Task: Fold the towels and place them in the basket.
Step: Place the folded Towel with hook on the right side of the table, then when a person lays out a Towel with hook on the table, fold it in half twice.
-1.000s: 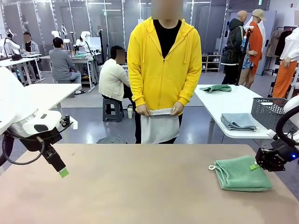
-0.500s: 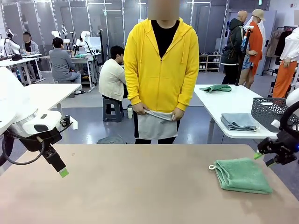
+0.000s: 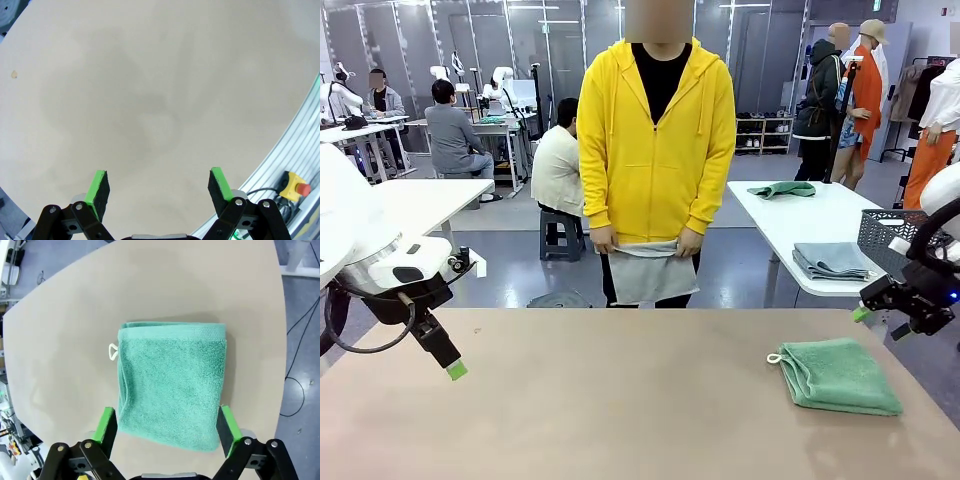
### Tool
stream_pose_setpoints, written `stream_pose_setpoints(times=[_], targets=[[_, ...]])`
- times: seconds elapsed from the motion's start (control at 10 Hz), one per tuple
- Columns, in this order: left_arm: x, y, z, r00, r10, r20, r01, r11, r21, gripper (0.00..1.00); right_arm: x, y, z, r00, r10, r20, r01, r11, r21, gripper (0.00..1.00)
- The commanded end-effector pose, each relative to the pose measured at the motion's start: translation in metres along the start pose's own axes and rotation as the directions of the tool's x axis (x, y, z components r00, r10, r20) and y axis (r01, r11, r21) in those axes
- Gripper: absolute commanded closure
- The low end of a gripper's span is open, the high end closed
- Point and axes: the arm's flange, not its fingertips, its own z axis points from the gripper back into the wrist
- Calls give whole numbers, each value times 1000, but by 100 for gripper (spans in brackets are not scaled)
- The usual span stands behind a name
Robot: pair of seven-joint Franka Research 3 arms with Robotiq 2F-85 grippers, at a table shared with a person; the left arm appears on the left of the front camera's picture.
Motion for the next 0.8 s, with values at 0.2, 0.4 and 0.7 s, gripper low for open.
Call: stream_pose_setpoints(times=[0.2,0.4,0.7], targets=[[4,1,0,1000,14,-5,-14,1000,13,0,0,-9,4,1000,-10,10,10,1000,8,0],[4,1,0,1000,14,-5,-14,1000,13,0,0,-9,4,1000,-10,10,10,1000,8,0],[4,1,0,1000,14,-5,-14,1000,13,0,0,-9,4,1000,-10,10,10,1000,8,0]])
